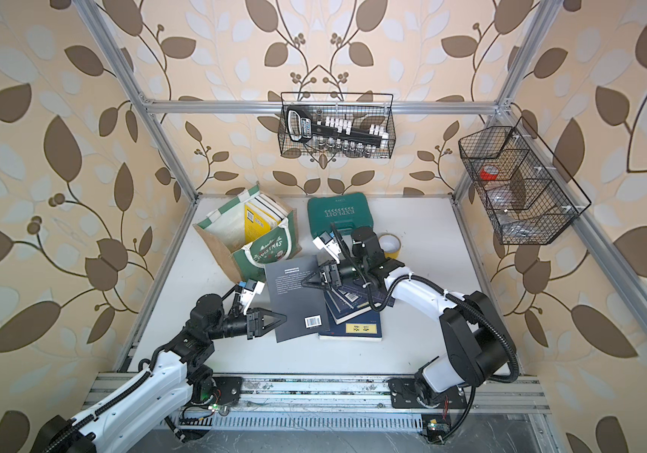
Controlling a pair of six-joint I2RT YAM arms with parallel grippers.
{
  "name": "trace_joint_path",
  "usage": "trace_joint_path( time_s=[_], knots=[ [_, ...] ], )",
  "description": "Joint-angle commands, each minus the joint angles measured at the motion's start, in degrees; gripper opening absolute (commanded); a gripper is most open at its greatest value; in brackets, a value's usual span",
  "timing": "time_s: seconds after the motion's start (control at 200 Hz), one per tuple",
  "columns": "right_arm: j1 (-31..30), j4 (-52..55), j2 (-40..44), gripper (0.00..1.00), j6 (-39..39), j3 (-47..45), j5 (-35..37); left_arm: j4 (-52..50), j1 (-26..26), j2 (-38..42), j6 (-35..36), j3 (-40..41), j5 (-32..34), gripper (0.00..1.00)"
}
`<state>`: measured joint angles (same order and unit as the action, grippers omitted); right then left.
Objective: Put the books into the canvas bag
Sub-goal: Pick up the book from the center of the board.
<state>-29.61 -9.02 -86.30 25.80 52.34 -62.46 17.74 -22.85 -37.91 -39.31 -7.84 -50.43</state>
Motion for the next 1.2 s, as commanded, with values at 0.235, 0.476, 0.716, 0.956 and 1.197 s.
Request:
trace_joint_path(
  time_s=[0.235,0.476,0.716,0.956,1.197],
  knots=[
    [0.74,-1.03,0.8,0.38,-1.88,2.05,-2.99,1.75,0.01,0.39,1.6,-0.43,-0.21,0.0],
    [1.48,9.76,-1.5,0.25,-9.84,9.1,-6.1,2.54,-1.13,-2.12,1.78,-0.71,-0.83,0.0],
    [1.48,28.49,-6.58,0.3,-23.22,19.96,-8.04,2.52,-1.58,-3.14,2.13,-0.89,-0.89,0.0],
    [-0.16,37.29,-8.12,0.33,-29.54,20.93,-4.81,0.17,-1.58,-1.38,3.02,-1.13,0.6,0.0],
    [-0.62,39.53,-6.82,0.13,-31.56,21.09,-3.67,0.34,-1.58,-2.25,3.31,-1.47,0.52,0.0]
  ],
)
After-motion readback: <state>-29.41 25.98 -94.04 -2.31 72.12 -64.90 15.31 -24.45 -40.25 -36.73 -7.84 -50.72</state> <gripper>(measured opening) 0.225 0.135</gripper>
